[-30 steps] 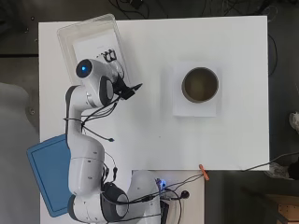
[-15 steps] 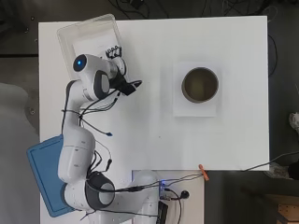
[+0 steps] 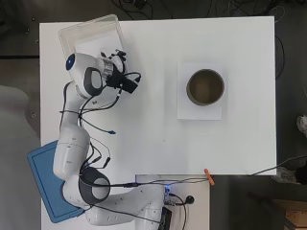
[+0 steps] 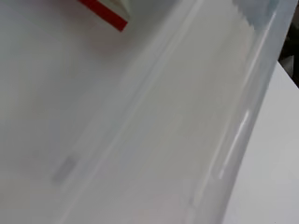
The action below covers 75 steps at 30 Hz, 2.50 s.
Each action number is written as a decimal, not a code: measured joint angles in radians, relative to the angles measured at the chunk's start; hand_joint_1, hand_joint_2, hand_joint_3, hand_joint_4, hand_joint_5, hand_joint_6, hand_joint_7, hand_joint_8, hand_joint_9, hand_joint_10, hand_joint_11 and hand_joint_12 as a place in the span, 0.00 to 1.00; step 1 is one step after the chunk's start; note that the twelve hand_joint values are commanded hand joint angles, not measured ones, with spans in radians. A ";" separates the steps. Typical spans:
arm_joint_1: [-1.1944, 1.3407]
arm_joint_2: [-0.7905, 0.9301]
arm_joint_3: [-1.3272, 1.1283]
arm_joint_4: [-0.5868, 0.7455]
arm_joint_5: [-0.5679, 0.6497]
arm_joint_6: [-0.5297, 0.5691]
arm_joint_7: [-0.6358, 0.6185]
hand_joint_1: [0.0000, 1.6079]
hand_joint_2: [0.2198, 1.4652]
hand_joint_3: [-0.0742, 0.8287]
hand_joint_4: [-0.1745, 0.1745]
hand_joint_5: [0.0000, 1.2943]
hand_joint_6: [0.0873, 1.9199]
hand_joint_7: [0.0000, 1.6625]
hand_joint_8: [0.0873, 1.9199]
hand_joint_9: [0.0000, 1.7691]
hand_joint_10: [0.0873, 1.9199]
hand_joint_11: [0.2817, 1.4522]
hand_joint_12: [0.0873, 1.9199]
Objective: Teleoperate dual arm-hand system to remove items from a box
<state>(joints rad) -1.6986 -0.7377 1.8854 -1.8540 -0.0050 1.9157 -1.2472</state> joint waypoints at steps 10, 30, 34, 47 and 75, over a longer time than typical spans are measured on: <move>0.017 -0.002 -0.147 0.008 0.191 -0.074 -0.152 0.75 0.79 0.09 1.00 0.68 1.00 0.68 1.00 0.74 1.00 0.68 0.96; 0.663 -0.071 -1.185 -0.318 0.422 -0.130 -0.387 0.67 0.82 0.08 1.00 0.56 1.00 0.63 1.00 0.71 1.00 0.62 0.98; 0.623 0.121 -1.271 -0.283 0.298 -0.077 -0.387 0.69 0.82 0.08 1.00 0.55 1.00 0.62 1.00 0.71 1.00 0.64 0.98; 0.742 0.876 -1.549 -0.004 -0.203 0.034 -0.322 0.68 0.83 0.08 1.00 0.55 1.00 0.64 1.00 0.74 1.00 0.71 0.98; -0.040 0.867 -0.277 -0.068 -0.302 -0.005 0.105 0.00 0.49 0.09 0.48 0.24 0.00 0.22 0.00 0.24 0.00 0.15 0.00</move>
<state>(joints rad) -1.7386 0.1288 1.6079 -1.9221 -0.3072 1.9103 -1.1422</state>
